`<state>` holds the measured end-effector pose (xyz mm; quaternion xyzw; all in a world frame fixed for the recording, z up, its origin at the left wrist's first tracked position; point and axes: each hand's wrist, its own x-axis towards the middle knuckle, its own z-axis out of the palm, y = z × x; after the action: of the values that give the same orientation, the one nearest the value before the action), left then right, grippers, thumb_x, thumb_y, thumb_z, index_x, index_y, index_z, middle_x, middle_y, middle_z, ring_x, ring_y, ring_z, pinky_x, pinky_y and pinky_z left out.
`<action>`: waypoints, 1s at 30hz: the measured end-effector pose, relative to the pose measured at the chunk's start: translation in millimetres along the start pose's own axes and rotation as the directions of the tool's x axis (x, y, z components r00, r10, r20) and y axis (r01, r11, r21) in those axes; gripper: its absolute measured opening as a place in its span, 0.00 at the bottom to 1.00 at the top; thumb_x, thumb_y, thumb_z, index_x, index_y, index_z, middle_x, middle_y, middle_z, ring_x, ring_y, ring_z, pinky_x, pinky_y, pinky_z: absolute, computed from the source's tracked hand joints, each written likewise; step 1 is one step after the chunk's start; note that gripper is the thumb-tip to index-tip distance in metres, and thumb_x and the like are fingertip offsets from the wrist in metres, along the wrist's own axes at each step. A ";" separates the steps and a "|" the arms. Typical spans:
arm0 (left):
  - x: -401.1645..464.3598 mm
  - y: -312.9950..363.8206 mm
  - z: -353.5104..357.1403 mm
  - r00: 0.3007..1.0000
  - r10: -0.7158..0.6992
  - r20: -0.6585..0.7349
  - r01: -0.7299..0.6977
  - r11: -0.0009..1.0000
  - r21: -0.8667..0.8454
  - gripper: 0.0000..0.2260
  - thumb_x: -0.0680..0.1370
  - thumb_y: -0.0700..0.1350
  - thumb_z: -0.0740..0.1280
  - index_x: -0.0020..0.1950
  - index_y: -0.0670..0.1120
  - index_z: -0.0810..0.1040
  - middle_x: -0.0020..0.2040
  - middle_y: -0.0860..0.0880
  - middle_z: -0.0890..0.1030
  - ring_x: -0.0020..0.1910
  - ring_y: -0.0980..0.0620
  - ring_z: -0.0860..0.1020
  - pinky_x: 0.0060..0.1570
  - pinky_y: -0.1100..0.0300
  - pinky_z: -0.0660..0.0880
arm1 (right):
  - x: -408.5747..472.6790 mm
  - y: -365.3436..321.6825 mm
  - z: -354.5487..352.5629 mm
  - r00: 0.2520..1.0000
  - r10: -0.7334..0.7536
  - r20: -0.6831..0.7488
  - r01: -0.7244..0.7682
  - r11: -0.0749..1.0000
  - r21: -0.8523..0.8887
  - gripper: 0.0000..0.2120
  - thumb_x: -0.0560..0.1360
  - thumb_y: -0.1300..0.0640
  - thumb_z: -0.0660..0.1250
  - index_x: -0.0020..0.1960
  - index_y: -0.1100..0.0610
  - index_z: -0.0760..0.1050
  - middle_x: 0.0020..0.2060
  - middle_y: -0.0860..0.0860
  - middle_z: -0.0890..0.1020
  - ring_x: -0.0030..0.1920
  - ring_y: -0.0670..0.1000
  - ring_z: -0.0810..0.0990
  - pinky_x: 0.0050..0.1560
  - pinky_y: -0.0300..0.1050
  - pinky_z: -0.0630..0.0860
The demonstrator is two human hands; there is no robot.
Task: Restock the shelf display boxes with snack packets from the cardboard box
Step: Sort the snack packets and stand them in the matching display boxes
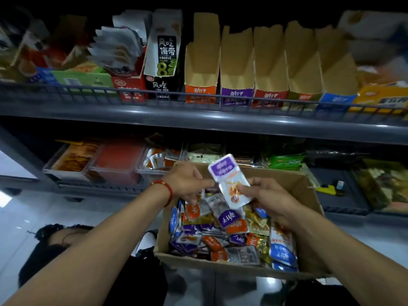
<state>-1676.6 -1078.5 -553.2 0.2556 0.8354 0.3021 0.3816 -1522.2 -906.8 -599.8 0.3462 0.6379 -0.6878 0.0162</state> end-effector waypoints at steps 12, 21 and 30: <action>-39.0 26.6 40.8 0.989 0.133 -0.070 -0.147 0.756 -0.638 0.06 0.80 0.34 0.66 0.56 0.35 0.74 0.47 0.38 0.85 0.38 0.47 0.84 0.30 0.60 0.80 | -48.9 -43.4 -2.7 0.955 -0.263 -0.138 0.282 0.948 0.148 0.15 0.78 0.55 0.72 0.63 0.55 0.77 0.49 0.54 0.88 0.48 0.53 0.87 0.46 0.47 0.81; -24.4 37.7 12.5 0.960 0.232 -0.158 -0.245 0.417 -0.875 0.06 0.81 0.35 0.63 0.58 0.38 0.73 0.52 0.37 0.85 0.50 0.42 0.85 0.44 0.53 0.84 | -32.2 -96.8 -25.4 0.958 -0.270 -0.094 0.283 0.946 0.157 0.08 0.80 0.57 0.69 0.56 0.61 0.81 0.46 0.56 0.88 0.39 0.48 0.85 0.42 0.38 0.79; -5.3 73.2 -7.9 0.868 0.274 -0.414 -0.494 0.568 -0.658 0.07 0.79 0.42 0.70 0.54 0.42 0.77 0.48 0.43 0.86 0.47 0.47 0.85 0.41 0.56 0.84 | -25.6 -160.9 -55.4 0.857 -0.480 -0.186 0.462 0.877 -0.137 0.04 0.79 0.58 0.70 0.49 0.58 0.82 0.44 0.56 0.87 0.42 0.50 0.82 0.41 0.41 0.79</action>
<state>-1665.4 -1034.2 -495.2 0.2103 0.6024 0.7246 0.2605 -1552.2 -838.5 -444.7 0.2507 0.7304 -0.6009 -0.2064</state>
